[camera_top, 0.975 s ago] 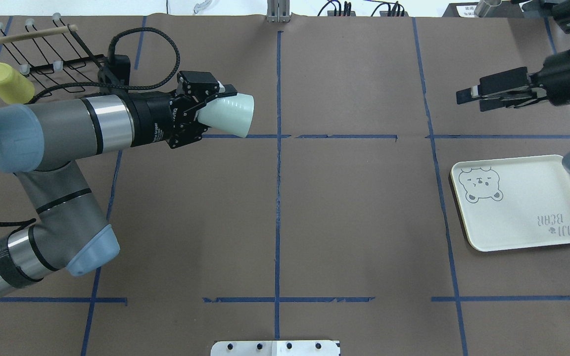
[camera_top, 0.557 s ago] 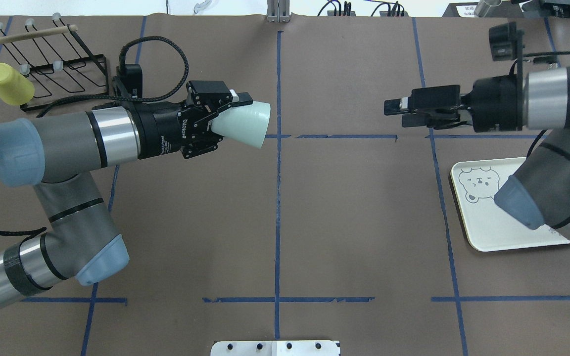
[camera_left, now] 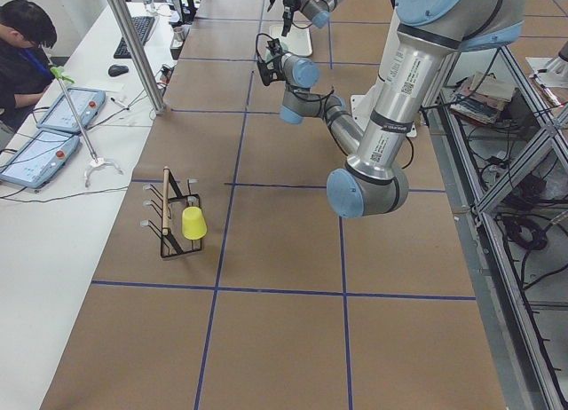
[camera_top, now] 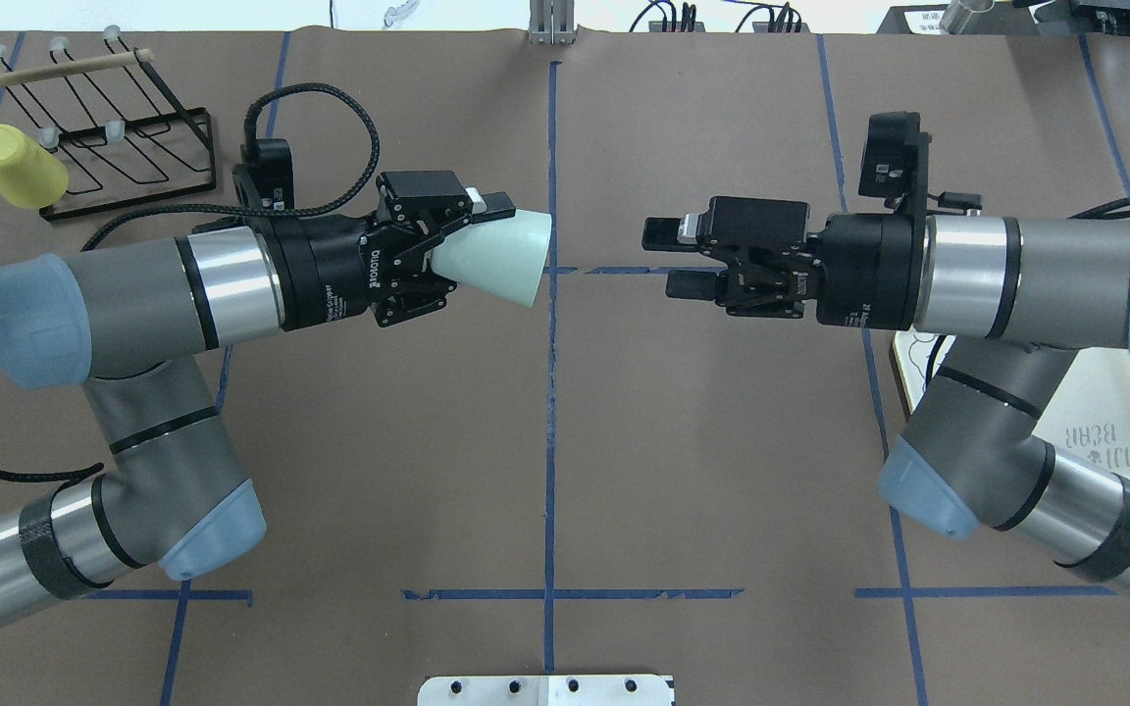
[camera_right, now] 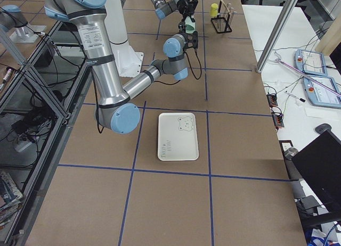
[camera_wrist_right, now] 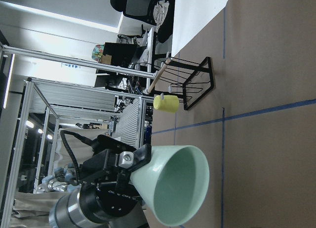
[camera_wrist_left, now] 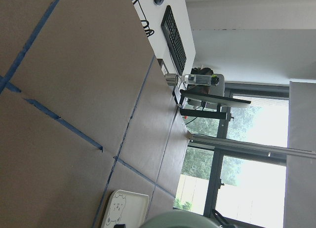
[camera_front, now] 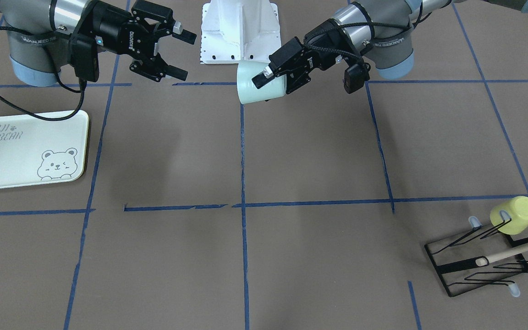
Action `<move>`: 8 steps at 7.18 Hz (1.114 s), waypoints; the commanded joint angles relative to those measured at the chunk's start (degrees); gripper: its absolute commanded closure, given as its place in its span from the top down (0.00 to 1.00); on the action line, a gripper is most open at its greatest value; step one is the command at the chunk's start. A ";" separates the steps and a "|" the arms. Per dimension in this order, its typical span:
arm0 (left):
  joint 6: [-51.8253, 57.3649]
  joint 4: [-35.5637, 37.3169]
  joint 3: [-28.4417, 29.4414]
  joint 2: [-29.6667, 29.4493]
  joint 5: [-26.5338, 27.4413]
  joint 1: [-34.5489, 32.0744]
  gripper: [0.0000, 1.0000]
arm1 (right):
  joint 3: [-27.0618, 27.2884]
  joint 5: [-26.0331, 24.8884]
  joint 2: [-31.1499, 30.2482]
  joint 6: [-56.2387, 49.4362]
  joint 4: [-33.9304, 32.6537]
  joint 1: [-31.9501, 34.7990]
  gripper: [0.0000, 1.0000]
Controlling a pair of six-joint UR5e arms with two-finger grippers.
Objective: Left arm grabs green cup and hands to right arm on tray
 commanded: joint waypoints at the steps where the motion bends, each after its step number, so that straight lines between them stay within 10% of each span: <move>1: -2.59 -3.45 0.57 -0.29 0.07 0.41 0.42 | -0.33 -6.97 0.24 3.08 4.12 -4.85 0.98; 8: -4.64 -13.59 4.97 -0.55 2.43 5.93 0.42 | -1.21 -8.04 0.85 3.43 3.60 -5.56 0.92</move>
